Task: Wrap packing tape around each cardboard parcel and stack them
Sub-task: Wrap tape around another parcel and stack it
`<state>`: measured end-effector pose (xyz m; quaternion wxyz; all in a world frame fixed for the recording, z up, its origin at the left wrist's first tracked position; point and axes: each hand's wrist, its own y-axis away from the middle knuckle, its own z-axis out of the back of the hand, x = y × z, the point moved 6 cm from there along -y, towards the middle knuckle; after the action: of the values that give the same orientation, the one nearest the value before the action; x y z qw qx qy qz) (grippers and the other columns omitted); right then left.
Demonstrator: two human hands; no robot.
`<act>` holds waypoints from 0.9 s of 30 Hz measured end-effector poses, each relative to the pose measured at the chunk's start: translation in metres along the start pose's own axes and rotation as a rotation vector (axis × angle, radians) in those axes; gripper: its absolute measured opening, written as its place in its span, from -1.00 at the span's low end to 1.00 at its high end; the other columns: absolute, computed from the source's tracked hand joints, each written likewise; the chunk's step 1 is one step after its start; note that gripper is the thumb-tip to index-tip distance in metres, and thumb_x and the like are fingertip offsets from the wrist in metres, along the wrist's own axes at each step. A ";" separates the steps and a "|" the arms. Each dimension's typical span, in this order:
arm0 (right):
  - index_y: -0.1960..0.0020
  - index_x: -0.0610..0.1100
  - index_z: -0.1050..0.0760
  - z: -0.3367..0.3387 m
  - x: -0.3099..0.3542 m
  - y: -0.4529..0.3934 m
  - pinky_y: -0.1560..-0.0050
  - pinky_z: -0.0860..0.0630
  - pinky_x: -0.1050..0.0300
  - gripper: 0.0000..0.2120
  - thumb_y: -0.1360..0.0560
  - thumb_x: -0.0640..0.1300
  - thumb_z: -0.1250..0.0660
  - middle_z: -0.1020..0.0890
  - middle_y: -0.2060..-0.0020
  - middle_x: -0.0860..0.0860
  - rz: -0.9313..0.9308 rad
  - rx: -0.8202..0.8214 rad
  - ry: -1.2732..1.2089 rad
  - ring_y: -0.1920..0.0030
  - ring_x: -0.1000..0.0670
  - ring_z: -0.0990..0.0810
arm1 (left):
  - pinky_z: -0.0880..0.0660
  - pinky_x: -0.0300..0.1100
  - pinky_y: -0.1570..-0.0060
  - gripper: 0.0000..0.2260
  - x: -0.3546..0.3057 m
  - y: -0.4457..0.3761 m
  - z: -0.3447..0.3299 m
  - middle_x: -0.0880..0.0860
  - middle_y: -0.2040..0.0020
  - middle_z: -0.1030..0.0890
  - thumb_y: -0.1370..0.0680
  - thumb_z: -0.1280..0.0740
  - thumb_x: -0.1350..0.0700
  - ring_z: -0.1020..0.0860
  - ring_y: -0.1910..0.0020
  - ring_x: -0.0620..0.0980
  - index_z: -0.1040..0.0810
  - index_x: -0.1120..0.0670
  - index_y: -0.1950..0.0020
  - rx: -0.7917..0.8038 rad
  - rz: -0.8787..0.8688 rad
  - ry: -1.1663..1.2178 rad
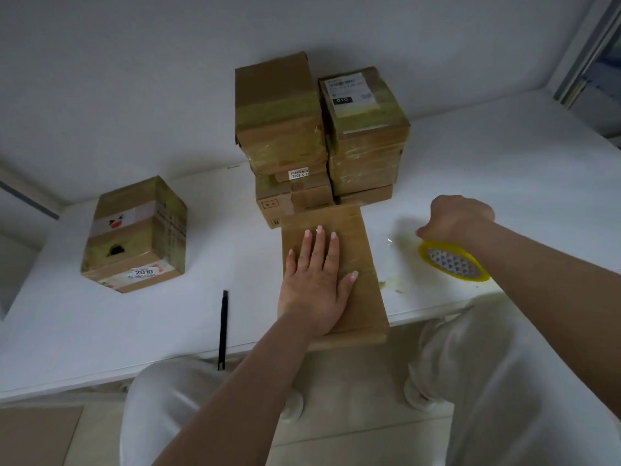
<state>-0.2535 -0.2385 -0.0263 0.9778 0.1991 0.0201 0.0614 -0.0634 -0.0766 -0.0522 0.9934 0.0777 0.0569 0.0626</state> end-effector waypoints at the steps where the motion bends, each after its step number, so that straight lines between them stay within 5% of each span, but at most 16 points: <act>1: 0.04 -0.09 -0.41 -0.001 0.003 0.000 0.13 -0.39 0.11 -0.73 -0.48 0.09 -0.34 -0.47 0.19 0.00 0.012 0.055 -0.021 0.09 -0.10 -0.50 | 0.30 0.02 -0.51 -0.36 0.000 0.000 0.000 -0.01 -0.56 0.36 -0.57 0.26 -0.29 0.38 -0.52 -0.01 0.37 -0.03 -0.56 -0.001 0.000 0.000; 5: 0.03 -0.18 -0.46 -0.022 0.016 0.003 0.06 -0.39 0.17 -0.82 -0.55 -0.05 -0.25 -0.52 0.05 -0.09 0.083 0.265 -0.130 0.05 -0.11 -0.48 | 0.30 0.01 -0.51 -0.36 0.001 0.000 0.000 -0.01 -0.56 0.35 -0.58 0.24 -0.28 0.38 -0.52 -0.01 0.36 -0.03 -0.56 -0.009 -0.003 0.008; 8: 0.21 -0.19 -0.52 -0.027 0.019 0.011 0.24 -0.43 0.20 -0.73 -0.57 -0.11 -0.17 -0.65 0.22 -0.09 0.074 0.354 -0.219 0.25 -0.07 -0.57 | 0.30 0.01 -0.50 -0.37 0.001 0.000 -0.001 -0.01 -0.57 0.34 -0.59 0.22 -0.28 0.37 -0.53 -0.01 0.34 -0.03 -0.56 -0.006 -0.003 0.020; 19: 0.21 -0.20 -0.66 -0.038 0.001 0.030 0.10 -0.54 0.14 -0.69 -0.53 -0.13 -0.19 -0.71 0.35 -0.02 0.075 0.411 -0.275 0.21 -0.04 -0.64 | 0.28 0.02 -0.51 -0.38 0.001 0.000 -0.001 -0.01 -0.57 0.35 -0.61 0.20 -0.27 0.37 -0.53 -0.01 0.35 -0.03 -0.56 0.008 0.002 0.011; 24: -0.07 -0.11 -0.62 0.008 -0.029 0.032 0.01 -0.53 0.07 -0.70 -0.43 0.04 -0.44 -0.62 0.03 -0.13 0.031 0.208 -0.643 0.09 -0.16 -0.59 | 0.25 0.04 -0.53 -0.37 0.001 0.000 -0.001 -0.01 -0.57 0.34 -0.60 0.21 -0.28 0.36 -0.53 -0.01 0.34 -0.03 -0.57 0.014 -0.003 0.016; 27: -0.06 -0.02 -0.65 0.035 -0.039 0.049 -0.06 -0.60 -0.11 -0.65 -0.34 0.12 -0.49 -0.67 0.04 -0.12 0.083 0.232 -0.746 0.06 -0.21 -0.65 | 0.24 0.05 -0.53 -0.36 0.002 -0.001 0.001 0.00 -0.58 0.32 -0.61 0.17 -0.28 0.33 -0.54 -0.01 0.31 -0.02 -0.58 0.017 -0.008 0.035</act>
<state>-0.2958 -0.2120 0.0263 0.8858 0.3176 -0.3378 0.0218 -0.0617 -0.0772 -0.0518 0.9918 0.0849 0.0750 0.0593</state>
